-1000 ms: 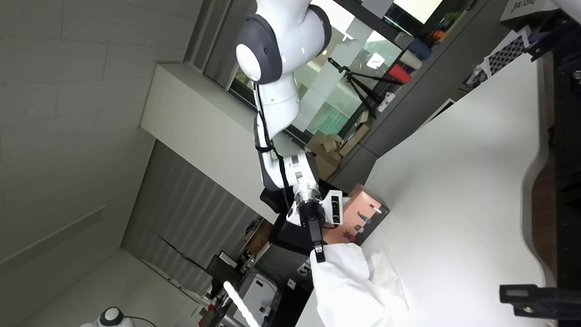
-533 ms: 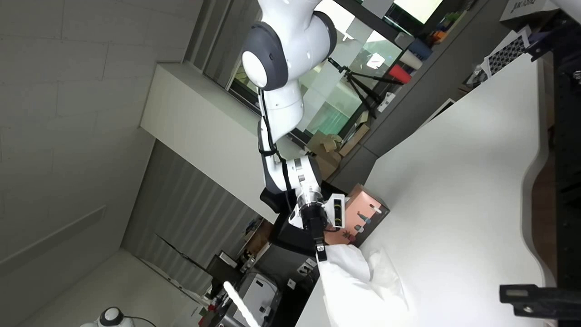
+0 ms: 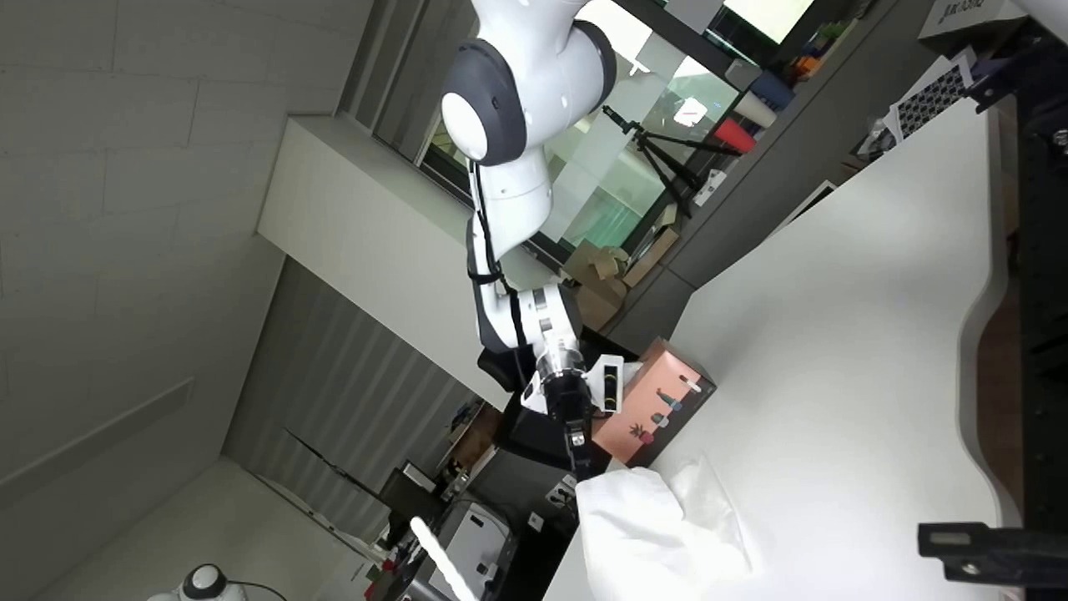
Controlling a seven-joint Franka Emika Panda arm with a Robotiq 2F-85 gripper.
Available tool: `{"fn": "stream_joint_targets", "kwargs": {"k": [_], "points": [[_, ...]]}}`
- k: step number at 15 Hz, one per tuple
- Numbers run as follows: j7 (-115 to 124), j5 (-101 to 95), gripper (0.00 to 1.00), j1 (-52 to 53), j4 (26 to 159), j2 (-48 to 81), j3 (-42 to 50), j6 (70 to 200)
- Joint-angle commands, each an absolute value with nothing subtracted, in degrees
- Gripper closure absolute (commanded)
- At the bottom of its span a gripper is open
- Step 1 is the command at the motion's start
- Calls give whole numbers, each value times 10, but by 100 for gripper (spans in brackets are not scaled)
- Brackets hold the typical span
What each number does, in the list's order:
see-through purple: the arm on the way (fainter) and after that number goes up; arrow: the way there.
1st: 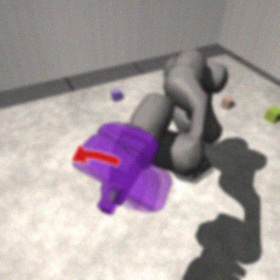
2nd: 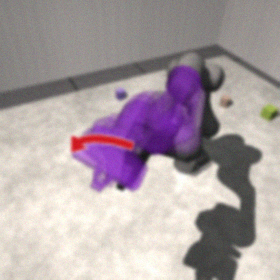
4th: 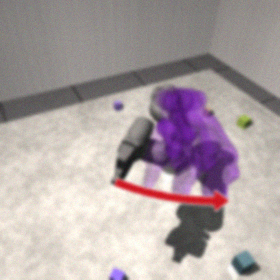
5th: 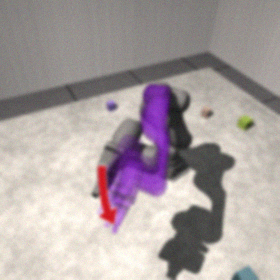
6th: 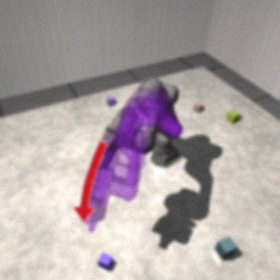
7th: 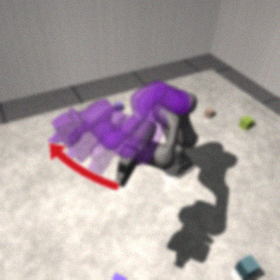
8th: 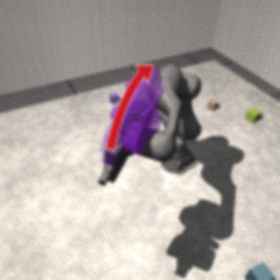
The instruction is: Put two tissues on the table
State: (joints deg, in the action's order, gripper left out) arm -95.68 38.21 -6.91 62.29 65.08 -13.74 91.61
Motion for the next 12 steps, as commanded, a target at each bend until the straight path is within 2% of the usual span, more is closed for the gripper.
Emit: {"fn": "stream_joint_targets", "kwargs": {"k": [1,12], "points": [[-953,366,0,-57,630,625,-132,955],[-940,291,0,-31,663,580,-135,1061]]}}
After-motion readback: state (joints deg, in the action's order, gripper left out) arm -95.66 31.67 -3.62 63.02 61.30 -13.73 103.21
